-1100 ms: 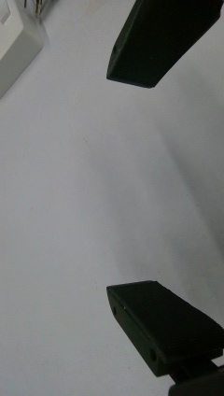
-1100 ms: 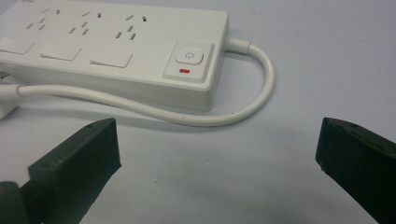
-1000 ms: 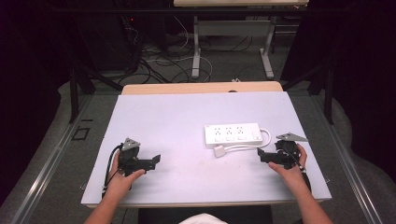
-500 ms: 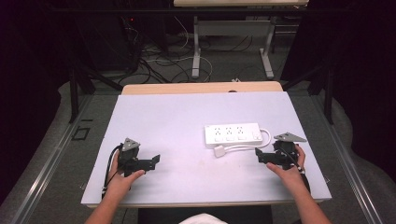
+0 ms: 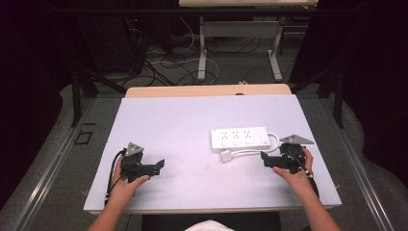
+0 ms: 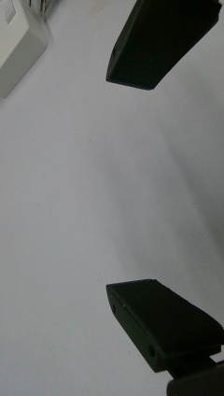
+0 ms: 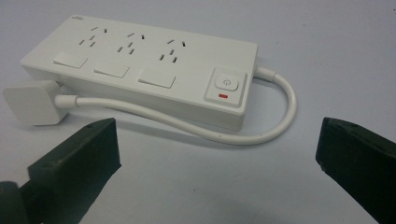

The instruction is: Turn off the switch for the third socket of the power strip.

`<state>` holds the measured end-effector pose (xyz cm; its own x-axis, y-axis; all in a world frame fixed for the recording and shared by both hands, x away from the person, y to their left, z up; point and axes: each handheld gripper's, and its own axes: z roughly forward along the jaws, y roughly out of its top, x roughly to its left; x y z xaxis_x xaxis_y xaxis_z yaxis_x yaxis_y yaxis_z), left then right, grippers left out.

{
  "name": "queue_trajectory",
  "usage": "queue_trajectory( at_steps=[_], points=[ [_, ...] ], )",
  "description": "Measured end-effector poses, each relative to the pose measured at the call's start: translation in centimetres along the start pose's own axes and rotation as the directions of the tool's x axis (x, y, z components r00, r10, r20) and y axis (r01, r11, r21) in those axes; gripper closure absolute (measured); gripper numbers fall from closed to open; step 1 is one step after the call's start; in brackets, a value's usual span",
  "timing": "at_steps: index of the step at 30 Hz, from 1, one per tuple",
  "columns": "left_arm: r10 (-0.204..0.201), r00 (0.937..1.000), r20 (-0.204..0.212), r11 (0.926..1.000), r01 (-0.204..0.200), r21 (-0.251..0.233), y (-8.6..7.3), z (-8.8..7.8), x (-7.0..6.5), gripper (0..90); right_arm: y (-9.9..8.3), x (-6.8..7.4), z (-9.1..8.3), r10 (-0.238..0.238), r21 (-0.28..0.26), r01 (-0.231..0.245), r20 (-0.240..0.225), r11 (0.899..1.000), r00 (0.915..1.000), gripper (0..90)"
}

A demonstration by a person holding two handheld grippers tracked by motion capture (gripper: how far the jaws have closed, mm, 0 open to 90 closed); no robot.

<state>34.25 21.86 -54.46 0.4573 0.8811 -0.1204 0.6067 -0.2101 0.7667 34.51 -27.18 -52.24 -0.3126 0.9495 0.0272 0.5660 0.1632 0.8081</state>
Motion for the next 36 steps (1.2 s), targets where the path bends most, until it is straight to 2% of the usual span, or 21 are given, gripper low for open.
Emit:
queue_trajectory(
  at_steps=[5,8,14,16,21,23,24,36],
  points=[
    [0.012,0.9999,-0.008,0.9999,-0.012,-0.005,0.0,-0.1,0.0,1.9,0.2,0.4,0.0,0.004,0.002,-0.004,-0.010,1.000,0.9999,0.0],
    [0.006,0.9999,-0.009,1.0000,-0.006,0.002,0.0,-0.1,0.1,1.9,0.4,0.7,-0.1,-0.009,0.001,0.009,-0.008,1.000,0.9999,0.0],
    [-0.007,0.9999,-0.015,0.9999,0.006,-0.016,-0.1,0.1,0.0,1.9,1.2,1.6,-0.2,-0.037,-0.001,0.037,-0.026,0.999,0.9990,0.0],
    [-0.003,0.9999,-0.016,1.0000,0.003,-0.005,0.0,0.0,0.0,1.9,1.5,2.0,-0.2,-0.044,0.000,0.044,-0.033,0.999,0.9985,0.0],
    [-0.007,0.9997,-0.023,0.9998,0.007,-0.021,-0.1,0.1,0.1,0.7,1.9,2.7,0.4,-0.070,0.002,0.070,-0.054,0.998,0.9961,0.0],
    [-0.009,0.9998,-0.020,0.9999,0.008,-0.014,-0.1,0.0,0.2,0.7,2.1,3.0,0.6,-0.069,0.005,0.070,-0.060,0.998,0.9958,0.0],
    [-0.013,0.9997,-0.023,0.9995,0.013,-0.030,-0.1,0.1,0.2,0.7,2.2,3.1,0.6,-0.073,0.006,0.073,-0.061,0.997,0.9955,0.0],
    [-0.024,0.9993,-0.027,0.9991,0.023,-0.035,-0.1,-0.1,0.3,0.5,3.3,4.7,1.5,-0.107,0.024,0.110,-0.104,0.994,0.9889,0.3]
  ],
)
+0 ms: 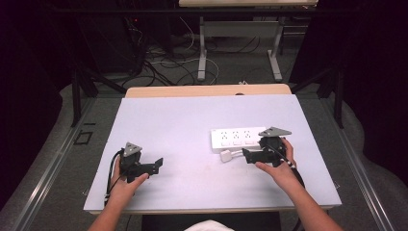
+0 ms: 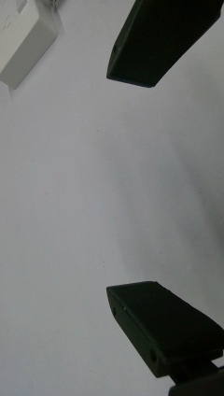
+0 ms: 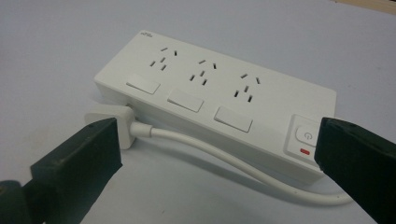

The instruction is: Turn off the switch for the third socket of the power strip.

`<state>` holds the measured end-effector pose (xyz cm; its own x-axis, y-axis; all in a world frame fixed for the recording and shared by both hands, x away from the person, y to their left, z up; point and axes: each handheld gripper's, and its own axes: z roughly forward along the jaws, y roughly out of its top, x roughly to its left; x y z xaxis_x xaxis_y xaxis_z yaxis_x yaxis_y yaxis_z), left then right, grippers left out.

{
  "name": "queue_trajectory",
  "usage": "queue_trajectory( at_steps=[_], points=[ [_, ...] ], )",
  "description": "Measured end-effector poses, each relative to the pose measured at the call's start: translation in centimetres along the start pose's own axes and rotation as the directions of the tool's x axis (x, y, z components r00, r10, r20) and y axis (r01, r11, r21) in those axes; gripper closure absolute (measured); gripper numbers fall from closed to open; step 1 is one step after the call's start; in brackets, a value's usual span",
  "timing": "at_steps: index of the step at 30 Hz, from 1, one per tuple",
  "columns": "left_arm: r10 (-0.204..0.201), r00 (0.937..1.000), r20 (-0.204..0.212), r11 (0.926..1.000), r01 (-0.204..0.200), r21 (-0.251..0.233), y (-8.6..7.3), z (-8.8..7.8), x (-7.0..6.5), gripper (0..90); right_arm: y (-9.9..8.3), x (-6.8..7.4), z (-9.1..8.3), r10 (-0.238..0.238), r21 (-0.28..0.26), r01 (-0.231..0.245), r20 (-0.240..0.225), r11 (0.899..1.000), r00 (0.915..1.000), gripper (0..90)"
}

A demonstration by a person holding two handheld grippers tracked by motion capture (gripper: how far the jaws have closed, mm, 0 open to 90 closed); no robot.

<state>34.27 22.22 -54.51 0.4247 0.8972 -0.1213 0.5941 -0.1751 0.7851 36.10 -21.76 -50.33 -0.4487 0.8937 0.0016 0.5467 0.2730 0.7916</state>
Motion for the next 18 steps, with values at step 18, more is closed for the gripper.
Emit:
queue_trajectory(
  at_steps=[18],
  points=[
    [-0.008,1.0000,-0.003,1.0000,0.008,-0.004,-0.1,0.0,0.2,0.5,1.5,0.7,0.8,0.002,0.031,-0.001,-0.028,1.000,0.9996,15.3]
  ],
)
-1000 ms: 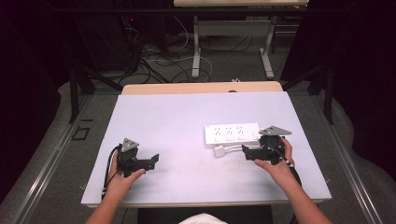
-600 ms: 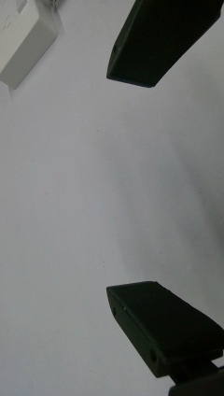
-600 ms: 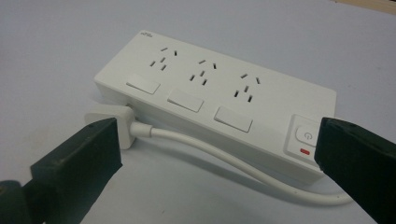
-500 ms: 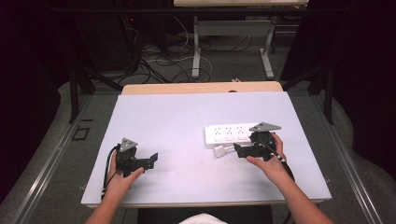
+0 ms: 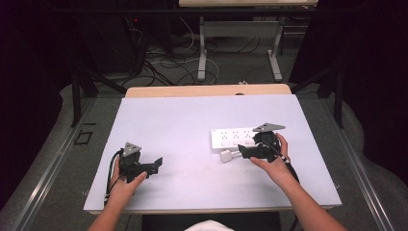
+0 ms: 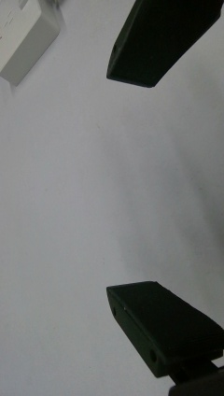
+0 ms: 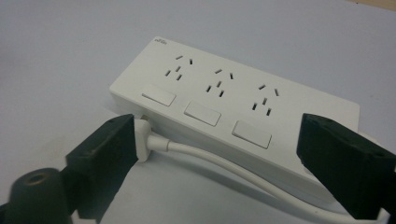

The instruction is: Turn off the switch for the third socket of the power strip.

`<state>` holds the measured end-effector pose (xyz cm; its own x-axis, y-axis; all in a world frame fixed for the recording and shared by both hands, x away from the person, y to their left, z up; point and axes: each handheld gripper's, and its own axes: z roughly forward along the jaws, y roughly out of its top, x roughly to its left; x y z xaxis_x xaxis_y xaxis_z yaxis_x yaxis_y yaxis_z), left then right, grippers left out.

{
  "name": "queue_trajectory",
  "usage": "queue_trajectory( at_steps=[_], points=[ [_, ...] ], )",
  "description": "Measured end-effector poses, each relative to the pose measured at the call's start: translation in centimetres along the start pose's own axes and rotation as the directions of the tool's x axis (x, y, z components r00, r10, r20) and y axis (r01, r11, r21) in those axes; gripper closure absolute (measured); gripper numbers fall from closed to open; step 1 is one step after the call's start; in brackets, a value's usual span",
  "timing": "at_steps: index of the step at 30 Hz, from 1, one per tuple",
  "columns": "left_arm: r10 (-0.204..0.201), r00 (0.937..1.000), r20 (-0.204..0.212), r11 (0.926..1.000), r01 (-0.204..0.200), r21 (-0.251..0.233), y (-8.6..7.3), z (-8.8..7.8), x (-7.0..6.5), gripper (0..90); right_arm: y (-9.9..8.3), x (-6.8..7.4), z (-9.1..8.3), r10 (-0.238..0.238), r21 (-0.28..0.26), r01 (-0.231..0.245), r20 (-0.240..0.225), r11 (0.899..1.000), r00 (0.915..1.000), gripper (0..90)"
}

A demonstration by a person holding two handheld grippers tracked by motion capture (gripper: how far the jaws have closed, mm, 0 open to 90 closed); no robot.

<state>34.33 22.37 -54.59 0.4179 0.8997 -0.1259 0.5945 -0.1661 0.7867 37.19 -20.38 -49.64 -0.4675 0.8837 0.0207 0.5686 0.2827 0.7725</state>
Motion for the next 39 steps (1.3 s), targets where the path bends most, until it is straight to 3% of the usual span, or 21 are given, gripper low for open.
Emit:
queue_trajectory(
  at_steps=[14,15,20,39],
  points=[
    [-0.005,1.0000,-0.007,1.0000,0.005,0.001,-0.1,0.1,0.0,0.5,1.2,0.1,0.2,0.027,0.038,-0.026,-0.029,0.999,0.9992,22.6],
    [-0.005,0.9999,-0.009,1.0000,0.005,0.003,-0.1,0.1,0.0,0.5,1.3,0.0,0.2,0.009,0.033,-0.008,-0.029,0.999,0.9995,24.4],
    [-0.004,0.9999,-0.010,1.0000,0.004,0.005,-0.1,0.1,0.0,0.5,1.9,0.1,0.2,0.019,0.055,-0.016,-0.044,0.998,0.9988,30.7],
    [-0.005,1.0000,-0.003,0.9999,0.005,0.011,-0.1,0.2,0.0,0.6,4.0,0.4,1.0,-0.019,0.164,0.031,-0.072,0.986,0.9972,32.7]
  ],
)
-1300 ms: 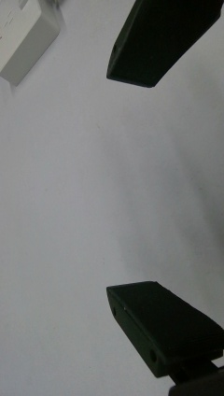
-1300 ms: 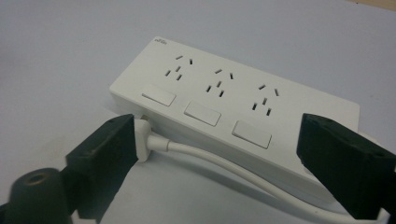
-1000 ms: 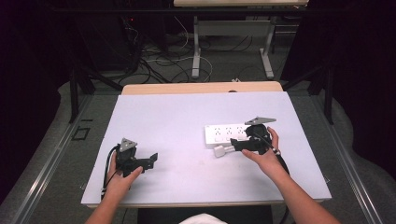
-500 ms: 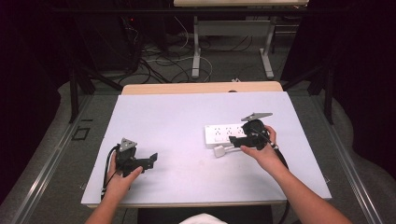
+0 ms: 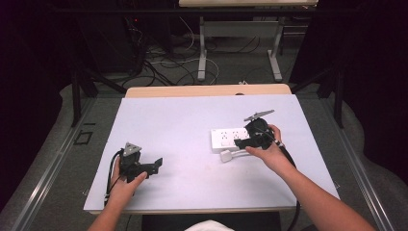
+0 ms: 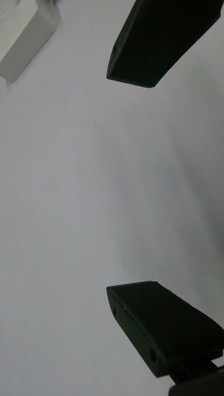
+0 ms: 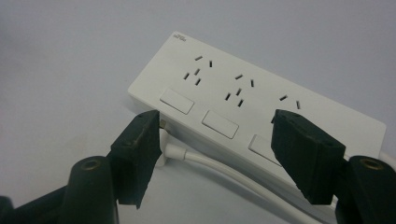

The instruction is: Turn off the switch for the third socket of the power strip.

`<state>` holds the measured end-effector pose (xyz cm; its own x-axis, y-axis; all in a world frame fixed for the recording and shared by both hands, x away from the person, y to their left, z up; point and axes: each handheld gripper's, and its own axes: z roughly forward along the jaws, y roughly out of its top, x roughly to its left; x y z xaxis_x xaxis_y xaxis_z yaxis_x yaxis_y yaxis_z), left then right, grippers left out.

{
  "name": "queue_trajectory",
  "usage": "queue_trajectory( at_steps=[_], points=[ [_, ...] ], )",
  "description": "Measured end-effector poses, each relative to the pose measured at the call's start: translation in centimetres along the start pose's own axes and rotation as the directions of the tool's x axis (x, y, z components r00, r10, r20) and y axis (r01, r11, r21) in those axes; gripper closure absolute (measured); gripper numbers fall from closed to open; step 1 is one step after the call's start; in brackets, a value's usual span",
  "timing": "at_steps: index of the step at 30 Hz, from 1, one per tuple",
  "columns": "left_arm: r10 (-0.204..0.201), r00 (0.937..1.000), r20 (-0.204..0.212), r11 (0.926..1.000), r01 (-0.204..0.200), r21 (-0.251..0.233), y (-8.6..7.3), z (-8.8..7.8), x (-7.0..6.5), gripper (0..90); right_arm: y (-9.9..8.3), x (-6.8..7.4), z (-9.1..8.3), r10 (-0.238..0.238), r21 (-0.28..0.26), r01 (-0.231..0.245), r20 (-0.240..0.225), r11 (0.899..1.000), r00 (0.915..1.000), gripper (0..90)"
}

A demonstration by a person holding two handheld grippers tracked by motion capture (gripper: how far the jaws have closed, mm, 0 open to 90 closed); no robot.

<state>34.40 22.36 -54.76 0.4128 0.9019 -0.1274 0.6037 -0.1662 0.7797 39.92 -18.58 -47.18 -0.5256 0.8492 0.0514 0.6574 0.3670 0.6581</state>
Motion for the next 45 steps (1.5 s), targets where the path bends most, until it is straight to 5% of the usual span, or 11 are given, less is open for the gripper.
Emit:
queue_trajectory(
  at_steps=[28,45],
  points=[
    [-0.004,1.0000,0.003,1.0000,0.004,0.002,-0.1,0.2,-0.1,0.7,1.9,0.5,2.3,-0.050,0.083,0.050,0.004,0.995,0.9987,39.2],
    [0.002,1.0000,0.001,0.9999,-0.002,0.010,-0.1,0.2,0.0,0.8,2.6,0.9,4.1,-0.073,0.111,0.072,0.008,0.991,0.9973,58.6]
  ],
)
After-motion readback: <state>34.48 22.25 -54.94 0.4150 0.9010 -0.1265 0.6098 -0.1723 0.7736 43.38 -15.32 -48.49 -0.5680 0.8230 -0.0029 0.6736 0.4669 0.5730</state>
